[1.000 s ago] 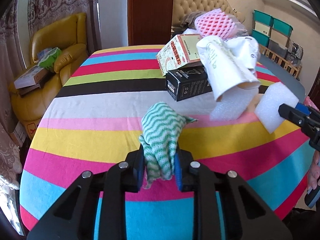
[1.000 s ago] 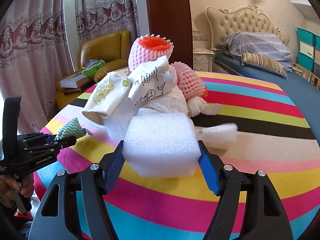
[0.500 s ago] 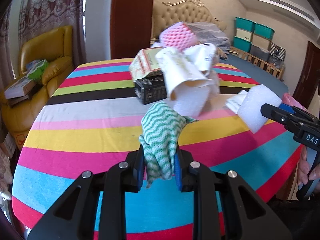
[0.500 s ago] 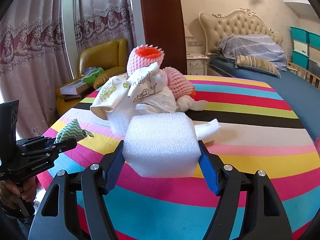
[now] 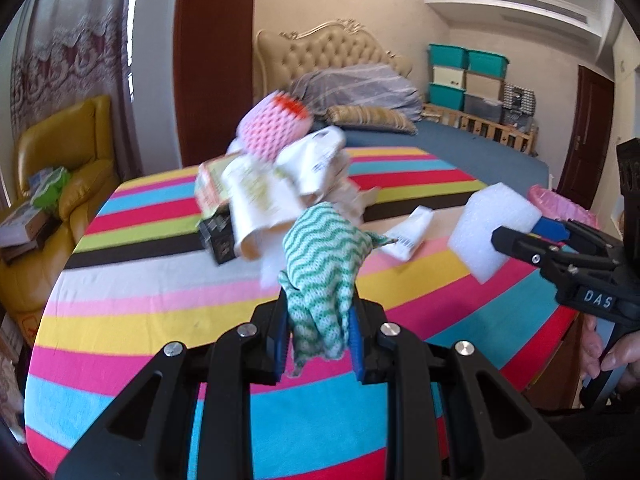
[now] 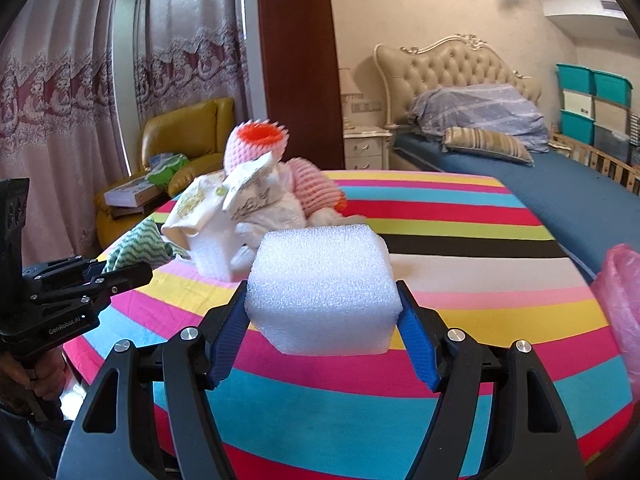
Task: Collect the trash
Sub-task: 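Carry the cloth and foam block to the pink wastebasket and release both, then return both tools to the table toward the remaining trash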
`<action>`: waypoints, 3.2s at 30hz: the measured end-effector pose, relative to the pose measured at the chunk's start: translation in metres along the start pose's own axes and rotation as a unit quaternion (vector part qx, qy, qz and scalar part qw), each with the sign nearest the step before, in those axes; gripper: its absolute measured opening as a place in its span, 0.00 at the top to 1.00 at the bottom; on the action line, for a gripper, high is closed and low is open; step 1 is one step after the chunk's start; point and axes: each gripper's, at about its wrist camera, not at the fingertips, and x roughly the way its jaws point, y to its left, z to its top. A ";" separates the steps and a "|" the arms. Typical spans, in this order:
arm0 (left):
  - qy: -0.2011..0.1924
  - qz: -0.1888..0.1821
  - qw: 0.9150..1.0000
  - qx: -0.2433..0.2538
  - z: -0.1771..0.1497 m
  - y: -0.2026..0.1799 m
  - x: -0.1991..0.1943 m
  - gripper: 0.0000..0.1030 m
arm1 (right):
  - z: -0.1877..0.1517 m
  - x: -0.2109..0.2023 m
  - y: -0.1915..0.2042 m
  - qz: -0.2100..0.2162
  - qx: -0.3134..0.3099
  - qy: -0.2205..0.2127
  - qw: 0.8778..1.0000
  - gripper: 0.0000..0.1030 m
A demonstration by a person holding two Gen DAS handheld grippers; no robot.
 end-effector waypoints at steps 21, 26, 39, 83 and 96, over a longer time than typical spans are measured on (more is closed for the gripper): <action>-0.049 -0.167 0.981 0.082 0.080 -0.160 0.068 0.77 | 0.004 -0.063 -0.138 -0.137 0.079 -0.062 0.986 0.35; -0.041 -0.217 0.969 0.108 0.098 -0.224 0.094 0.77 | -0.003 -0.085 -0.195 -0.189 0.102 -0.067 0.974 0.35; 0.012 -0.328 0.936 0.127 0.136 -0.385 0.188 0.77 | -0.027 -0.112 -0.329 -0.274 0.138 -0.066 0.949 0.35; -0.039 -0.153 0.982 0.100 0.072 -0.174 0.089 0.05 | -0.016 -0.066 -0.186 -0.156 0.095 -0.059 0.981 0.06; -0.061 0.033 0.997 -0.040 0.052 0.010 0.027 0.05 | 0.017 0.018 -0.068 -0.028 0.046 -0.019 0.998 0.07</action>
